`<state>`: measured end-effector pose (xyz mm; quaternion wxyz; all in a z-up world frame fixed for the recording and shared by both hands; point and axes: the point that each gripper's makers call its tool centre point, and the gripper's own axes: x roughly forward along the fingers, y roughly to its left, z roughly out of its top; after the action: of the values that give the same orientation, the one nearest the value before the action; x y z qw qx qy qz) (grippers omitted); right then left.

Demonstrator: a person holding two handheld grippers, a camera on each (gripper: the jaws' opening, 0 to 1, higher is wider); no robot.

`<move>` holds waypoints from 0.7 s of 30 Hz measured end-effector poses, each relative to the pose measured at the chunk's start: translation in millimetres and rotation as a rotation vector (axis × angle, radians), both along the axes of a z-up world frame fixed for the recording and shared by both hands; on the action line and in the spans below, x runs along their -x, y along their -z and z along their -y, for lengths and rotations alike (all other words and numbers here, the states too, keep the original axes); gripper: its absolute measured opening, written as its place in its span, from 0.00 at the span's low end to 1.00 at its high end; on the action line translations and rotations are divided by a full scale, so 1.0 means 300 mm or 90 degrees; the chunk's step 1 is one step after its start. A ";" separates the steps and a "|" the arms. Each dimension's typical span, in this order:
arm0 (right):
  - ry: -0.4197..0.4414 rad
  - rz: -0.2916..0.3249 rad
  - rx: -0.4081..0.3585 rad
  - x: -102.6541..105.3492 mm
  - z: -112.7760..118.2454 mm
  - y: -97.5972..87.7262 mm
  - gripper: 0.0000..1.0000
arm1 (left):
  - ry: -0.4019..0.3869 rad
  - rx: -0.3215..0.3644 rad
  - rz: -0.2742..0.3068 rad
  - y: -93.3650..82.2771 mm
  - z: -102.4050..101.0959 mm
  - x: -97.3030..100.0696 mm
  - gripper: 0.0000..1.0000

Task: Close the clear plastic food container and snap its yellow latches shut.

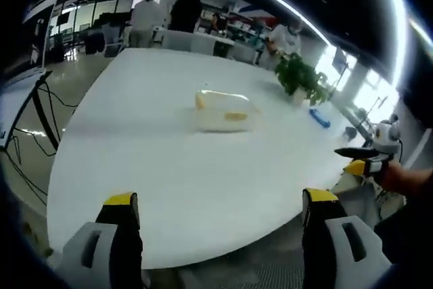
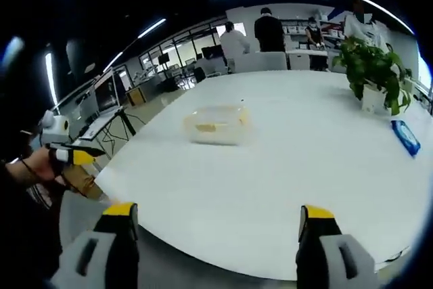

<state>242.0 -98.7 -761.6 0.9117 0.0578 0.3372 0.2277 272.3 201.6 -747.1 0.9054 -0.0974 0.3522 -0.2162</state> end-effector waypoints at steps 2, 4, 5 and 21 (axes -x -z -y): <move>0.002 0.001 0.002 0.010 0.004 -0.004 1.00 | -0.001 0.003 0.004 -0.002 -0.003 0.003 0.98; 0.001 0.004 0.008 0.015 0.009 -0.005 1.00 | 0.001 0.002 0.001 0.006 -0.002 0.010 0.98; 0.001 0.002 0.007 0.017 0.012 -0.002 1.00 | 0.002 -0.002 -0.001 0.014 -0.003 0.012 0.98; 0.002 -0.074 -0.046 0.069 -0.036 0.076 0.99 | 0.017 -0.046 -0.003 0.080 -0.018 0.045 0.97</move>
<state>221.2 -87.9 -784.5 0.8883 0.1041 0.3808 0.2346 258.8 207.0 -771.2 0.9045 -0.0600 0.3632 -0.2153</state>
